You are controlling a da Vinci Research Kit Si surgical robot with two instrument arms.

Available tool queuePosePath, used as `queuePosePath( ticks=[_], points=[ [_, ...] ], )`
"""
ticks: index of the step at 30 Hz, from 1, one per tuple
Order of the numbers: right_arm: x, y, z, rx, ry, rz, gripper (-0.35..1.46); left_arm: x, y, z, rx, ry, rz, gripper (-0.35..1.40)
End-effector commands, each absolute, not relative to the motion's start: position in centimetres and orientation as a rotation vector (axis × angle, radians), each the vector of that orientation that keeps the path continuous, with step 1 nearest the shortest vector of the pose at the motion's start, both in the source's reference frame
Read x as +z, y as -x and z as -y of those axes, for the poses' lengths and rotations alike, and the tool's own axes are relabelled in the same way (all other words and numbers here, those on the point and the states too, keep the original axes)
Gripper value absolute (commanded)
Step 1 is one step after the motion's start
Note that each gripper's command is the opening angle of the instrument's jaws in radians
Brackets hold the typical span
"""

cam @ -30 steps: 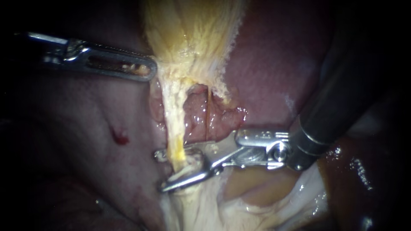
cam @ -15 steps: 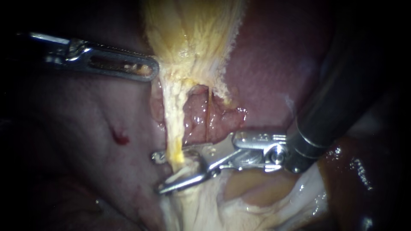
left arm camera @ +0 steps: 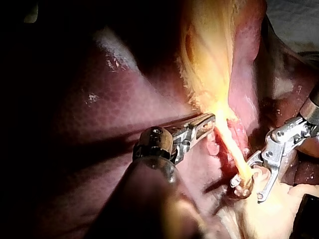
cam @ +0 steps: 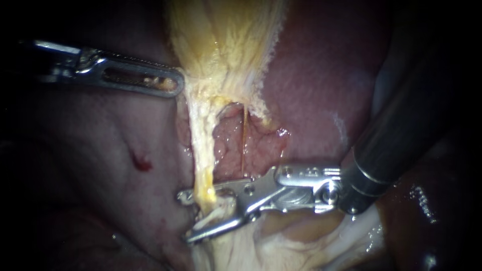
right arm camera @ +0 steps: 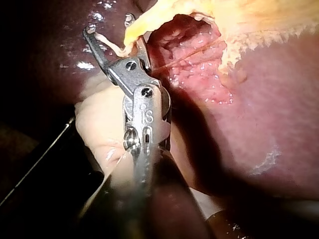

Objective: Clipping first clip left tube

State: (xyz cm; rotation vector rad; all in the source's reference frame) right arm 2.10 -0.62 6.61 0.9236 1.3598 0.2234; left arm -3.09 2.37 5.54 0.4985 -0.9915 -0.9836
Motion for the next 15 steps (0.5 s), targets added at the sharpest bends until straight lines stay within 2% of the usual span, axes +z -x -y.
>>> queuePosePath(
  ticks=[1, 9, 15],
  points=[
    [6.62, -2.09, 0.62, 0.223, -0.924, -1.359, 0.48, 5.54, 3.09, -2.37, -0.984, -0.499, 0.992, -0.35],
    [6.62, -2.09, 0.61, 0.221, -0.927, -1.359, 0.46, 5.54, 3.09, -2.37, -0.984, -0.499, 0.992, -0.35],
    [6.69, -2.06, 0.57, 0.221, -0.927, -1.362, 0.31, 5.54, 3.09, -2.37, -0.984, -0.499, 0.992, -0.35]
  ],
)
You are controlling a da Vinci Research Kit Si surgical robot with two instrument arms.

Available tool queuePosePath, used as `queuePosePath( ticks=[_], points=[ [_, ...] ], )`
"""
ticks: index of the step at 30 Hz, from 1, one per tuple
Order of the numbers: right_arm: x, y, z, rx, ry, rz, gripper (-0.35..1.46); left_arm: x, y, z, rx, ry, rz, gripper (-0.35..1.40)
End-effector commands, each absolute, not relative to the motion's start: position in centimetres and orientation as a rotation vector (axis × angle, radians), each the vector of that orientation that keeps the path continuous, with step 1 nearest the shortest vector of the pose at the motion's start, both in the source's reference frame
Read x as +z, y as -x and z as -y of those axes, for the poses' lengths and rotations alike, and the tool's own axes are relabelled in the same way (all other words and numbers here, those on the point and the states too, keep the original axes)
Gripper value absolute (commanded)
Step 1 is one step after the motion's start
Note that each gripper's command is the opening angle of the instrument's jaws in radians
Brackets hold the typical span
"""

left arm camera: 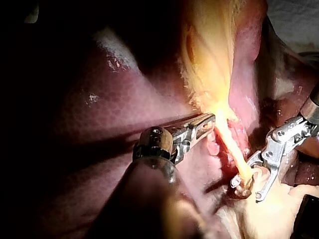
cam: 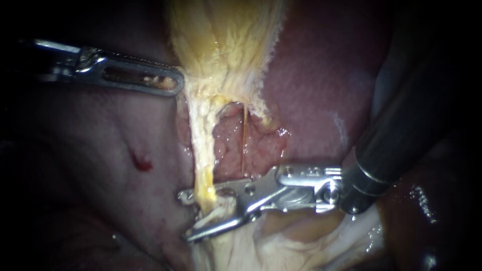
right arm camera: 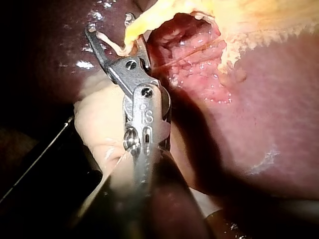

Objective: Clipping first clip left tube

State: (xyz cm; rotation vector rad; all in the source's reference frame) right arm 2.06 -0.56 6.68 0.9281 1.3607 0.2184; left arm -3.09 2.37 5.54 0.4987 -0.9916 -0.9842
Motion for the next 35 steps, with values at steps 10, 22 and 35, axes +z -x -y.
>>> queuePosePath(
  ticks=[10, 22, 35],
  points=[
    [6.72, -1.97, 0.54, 0.208, -0.928, -1.331, -0.35, 5.54, 3.1, -2.37, -0.985, -0.498, 0.991, -0.35],
    [6.72, -1.94, 0.55, 0.22, -0.973, -1.312, -0.35, 5.54, 3.1, -2.37, -0.985, -0.498, 0.991, -0.35],
    [6.73, -1.94, 0.56, 0.217, -0.981, -1.31, -0.35, 5.54, 3.11, -2.37, -0.985, -0.498, 0.991, -0.35]
  ],
)
